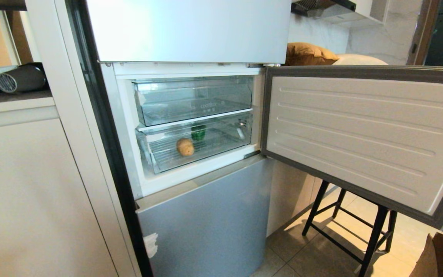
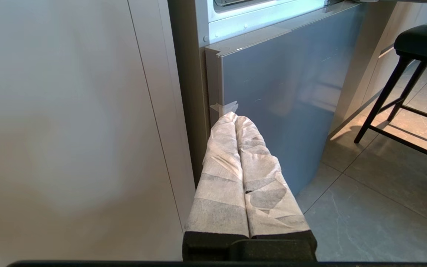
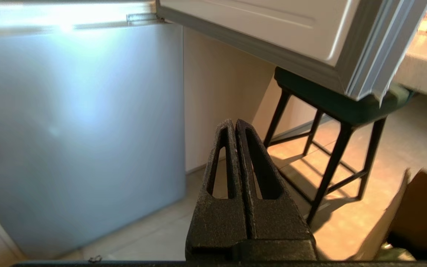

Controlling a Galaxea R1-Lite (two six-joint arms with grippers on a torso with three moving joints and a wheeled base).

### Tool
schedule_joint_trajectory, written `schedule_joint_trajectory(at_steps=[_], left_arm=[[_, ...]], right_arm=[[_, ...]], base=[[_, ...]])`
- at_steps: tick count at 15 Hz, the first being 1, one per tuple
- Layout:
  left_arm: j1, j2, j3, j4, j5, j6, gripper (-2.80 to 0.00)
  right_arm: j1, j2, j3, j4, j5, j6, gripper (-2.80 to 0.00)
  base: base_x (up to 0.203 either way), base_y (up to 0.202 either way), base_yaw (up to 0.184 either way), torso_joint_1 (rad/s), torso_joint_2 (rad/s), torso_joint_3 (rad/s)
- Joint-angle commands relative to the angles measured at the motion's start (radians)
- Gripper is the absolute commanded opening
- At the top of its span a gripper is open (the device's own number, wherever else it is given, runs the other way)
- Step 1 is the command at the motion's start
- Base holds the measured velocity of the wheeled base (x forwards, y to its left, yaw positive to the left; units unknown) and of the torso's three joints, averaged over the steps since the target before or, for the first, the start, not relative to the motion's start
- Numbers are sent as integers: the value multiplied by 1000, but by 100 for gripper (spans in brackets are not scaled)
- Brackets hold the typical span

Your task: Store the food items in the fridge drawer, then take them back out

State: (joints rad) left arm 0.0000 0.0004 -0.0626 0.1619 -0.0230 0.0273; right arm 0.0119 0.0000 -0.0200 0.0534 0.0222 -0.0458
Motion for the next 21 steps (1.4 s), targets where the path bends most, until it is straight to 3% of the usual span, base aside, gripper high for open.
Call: schedule_joint_trajectory(at_steps=[1,4,9,17,21], left_arm=[[0,0,0,1,0,0,-280],[0,-2,0,1,0,0,-280],[0,-1,0,1,0,0,-280],[0,-2,0,1,0,0,-280],[0,0,0,1,0,0,-280]], right_arm=[[0,1,-22,2,1,-21,-280],[1,96,-169,6,41,9,-280],[41,611,-407,-36,218,107,-280],[138,1492,-683,-557,282,117,-280],[261,1777,-849,-724,272,104,-280]], base=[[0,0,0,0,0,0],[0,0,0,0,0,0],[0,0,0,0,0,0],[0,0,0,0,0,0],[0,0,0,0,0,0]])
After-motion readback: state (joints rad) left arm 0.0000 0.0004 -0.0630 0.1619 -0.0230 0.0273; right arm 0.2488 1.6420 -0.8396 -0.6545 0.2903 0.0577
